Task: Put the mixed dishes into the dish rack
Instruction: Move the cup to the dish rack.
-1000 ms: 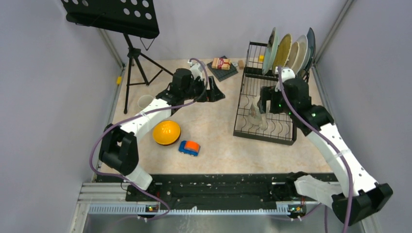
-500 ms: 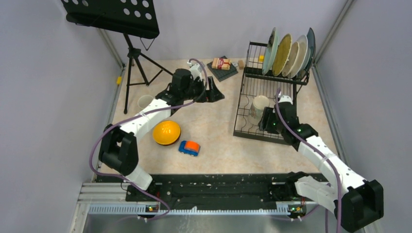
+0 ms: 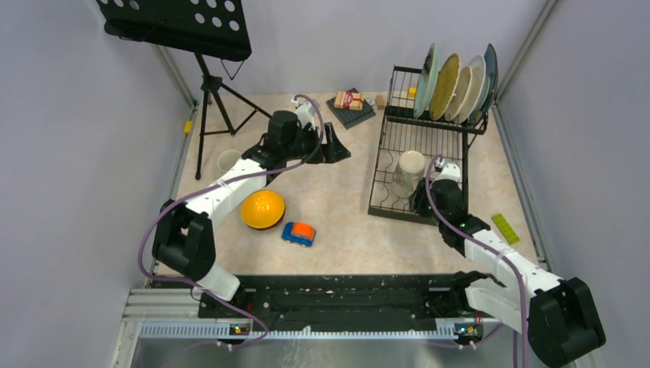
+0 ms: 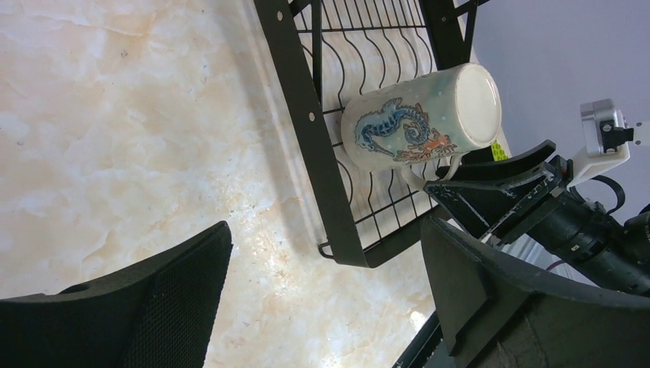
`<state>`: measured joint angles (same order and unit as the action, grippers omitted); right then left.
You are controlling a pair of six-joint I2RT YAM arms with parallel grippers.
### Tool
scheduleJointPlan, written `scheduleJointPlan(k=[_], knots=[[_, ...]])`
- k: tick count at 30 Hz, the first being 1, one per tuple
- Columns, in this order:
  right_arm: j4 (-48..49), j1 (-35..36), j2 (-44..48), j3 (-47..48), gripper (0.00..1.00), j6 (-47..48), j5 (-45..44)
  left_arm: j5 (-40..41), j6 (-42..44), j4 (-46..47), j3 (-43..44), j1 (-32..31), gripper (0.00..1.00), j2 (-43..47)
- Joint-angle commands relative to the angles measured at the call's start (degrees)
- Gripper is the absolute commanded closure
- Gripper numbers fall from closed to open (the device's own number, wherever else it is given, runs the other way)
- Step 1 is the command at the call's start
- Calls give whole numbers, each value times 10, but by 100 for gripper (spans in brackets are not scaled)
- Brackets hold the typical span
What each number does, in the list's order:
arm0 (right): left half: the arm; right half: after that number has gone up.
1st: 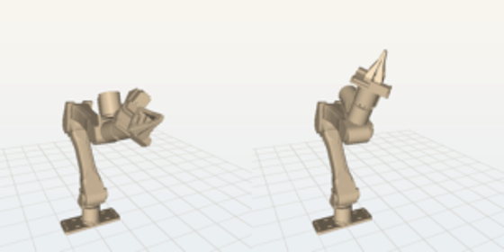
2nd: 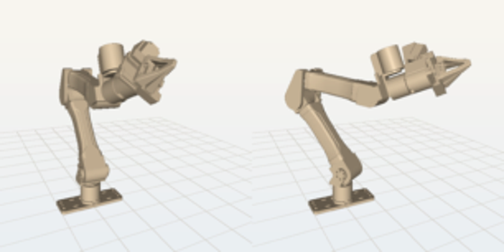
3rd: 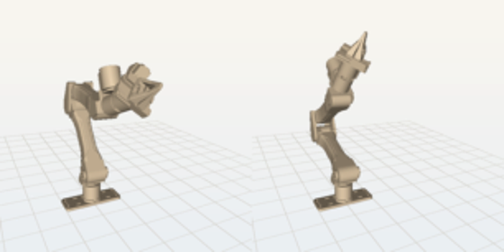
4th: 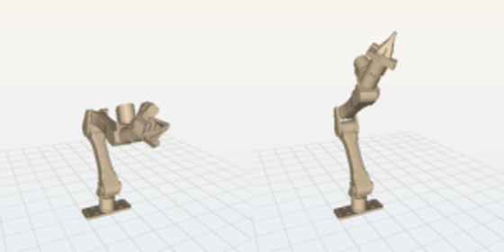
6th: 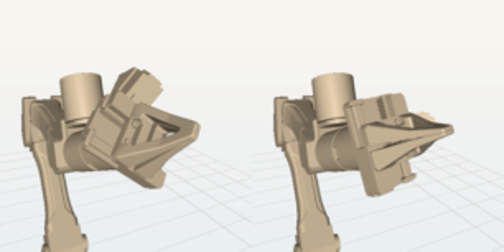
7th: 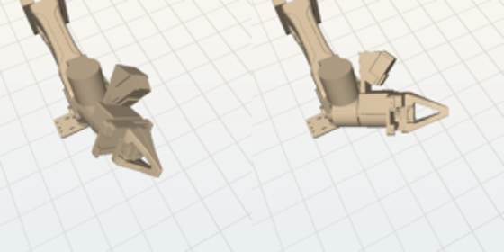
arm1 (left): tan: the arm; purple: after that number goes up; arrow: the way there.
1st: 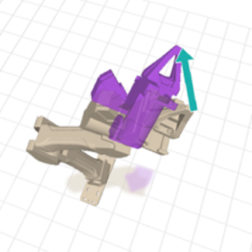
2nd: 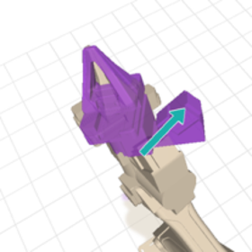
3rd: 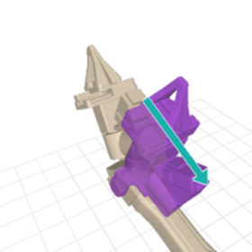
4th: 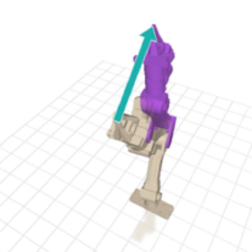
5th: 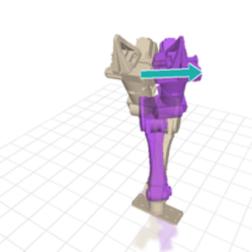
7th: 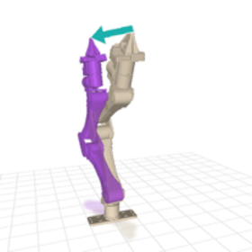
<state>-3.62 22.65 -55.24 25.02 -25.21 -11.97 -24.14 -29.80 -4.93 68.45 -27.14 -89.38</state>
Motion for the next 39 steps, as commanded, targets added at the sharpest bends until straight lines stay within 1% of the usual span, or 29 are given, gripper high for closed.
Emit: scheduleJointPlan(k=[1,2,7,14,16,18,22,25,27,32,35,37,39], knots=[[128,4,1,-15,57,10,-41,-2,7,12,5,3,4,22],[139,4,-4,-18,59,9,-46,-2,7,13,4,2,4,23],[200,-1,-49,-24,63,-6,-63,3,7,13,-2,2,4,35],[327,-20,-151,-5,64,-42,-76,4,6,26,-9,3,4,37],[359,-26,-188,8,64,-39,-73,3,7,24,-5,3,4,36],[374,-33,-228,28,61,-37,-71,4,8,22,-5,3,4,38],[416,-47,-299,61,58,-7,-36,8,10,19,-10,4,4,41],[444,-61,-336,84,55,27,-1,7,10,15,-11,5,4,40],[475,-75,-356,99,52,61,67,8,12,13,-11,7,4,41],[458,-95,-407,152,43,111,170,9,13,13,-12,8,4,41],[455,-98,-415,159,39,115,200,5,13,14,-10,8,4,39],[477,-98,-399,136,35,108,212,6,16,11,-10,9,4,39],[493,-98,-374,107,33,97,206,12,18,8,-12,9,4,41]])
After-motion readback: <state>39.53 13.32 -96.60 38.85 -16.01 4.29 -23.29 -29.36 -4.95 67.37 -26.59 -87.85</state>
